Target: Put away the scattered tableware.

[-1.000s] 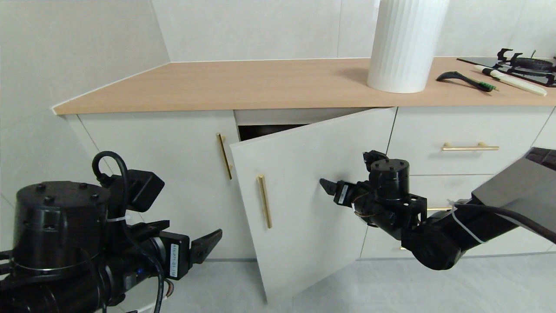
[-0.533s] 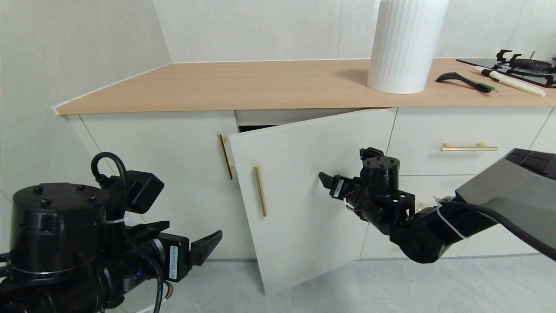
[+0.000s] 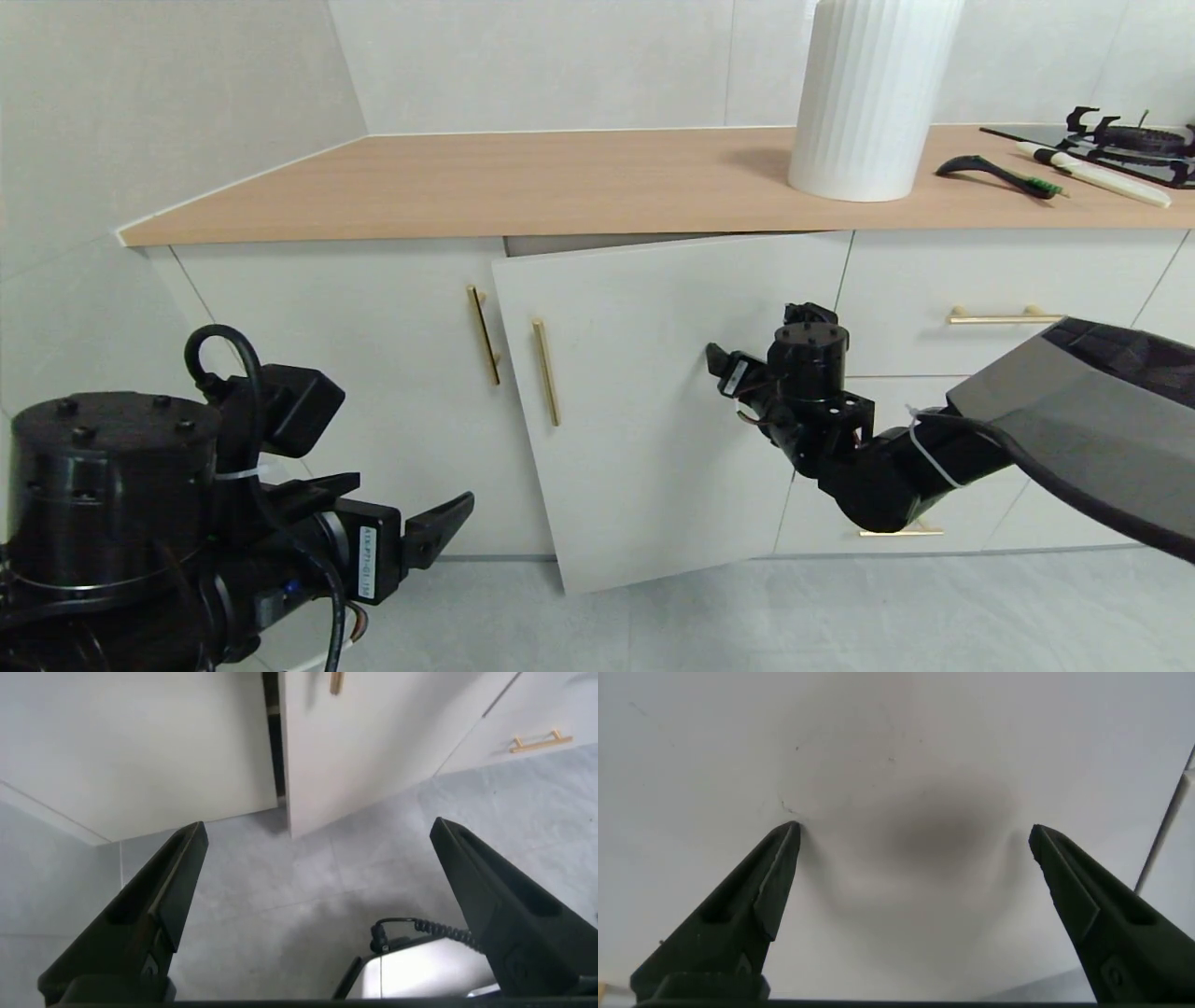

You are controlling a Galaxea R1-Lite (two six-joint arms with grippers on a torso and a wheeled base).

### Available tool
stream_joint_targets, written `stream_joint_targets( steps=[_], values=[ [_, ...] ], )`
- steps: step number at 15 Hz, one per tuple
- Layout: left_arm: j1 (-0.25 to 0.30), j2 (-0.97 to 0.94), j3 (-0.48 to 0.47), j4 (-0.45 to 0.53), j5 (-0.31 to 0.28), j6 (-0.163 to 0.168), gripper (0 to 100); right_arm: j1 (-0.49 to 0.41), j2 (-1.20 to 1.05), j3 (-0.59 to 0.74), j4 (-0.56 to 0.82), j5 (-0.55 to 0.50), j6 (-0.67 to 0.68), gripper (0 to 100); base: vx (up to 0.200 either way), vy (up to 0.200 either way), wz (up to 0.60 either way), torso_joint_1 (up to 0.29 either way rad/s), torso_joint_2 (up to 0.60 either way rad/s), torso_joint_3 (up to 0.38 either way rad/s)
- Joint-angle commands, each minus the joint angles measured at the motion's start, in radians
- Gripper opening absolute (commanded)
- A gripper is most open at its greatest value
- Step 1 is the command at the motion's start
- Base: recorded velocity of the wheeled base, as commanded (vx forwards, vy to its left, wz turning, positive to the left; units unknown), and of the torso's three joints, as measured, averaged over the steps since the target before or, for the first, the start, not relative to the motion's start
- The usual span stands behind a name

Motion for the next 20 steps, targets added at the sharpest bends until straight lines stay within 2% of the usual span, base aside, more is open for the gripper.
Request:
stream_joint_targets(
  steps=[1,6,9,20],
  values=[
    [0.0,0.0,-0.001,0.0,0.0,0.0,100,-0.011,0.039,-0.036,0.003,-0.025,-0.001,100,0.0,0.0,0.0,0.0,0.0,0.0],
    [0.0,0.0,-0.001,0.0,0.0,0.0,100,-0.012,0.049,-0.063,0.004,-0.04,-0.001,100,0.0,0.0,0.0,0.0,0.0,0.0],
    [0.0,0.001,-0.001,0.0,0.0,0.0,100,-0.02,0.084,-0.116,0.004,-0.103,-0.001,100,0.0,0.0,0.0,0.0,0.0,0.0],
    [0.0,0.0,-0.004,0.0,0.0,0.0,100,-0.027,0.084,-0.126,-0.002,-0.122,-0.001,100,0.0,0.0,0.0,0.0,0.0,0.0]
  ],
)
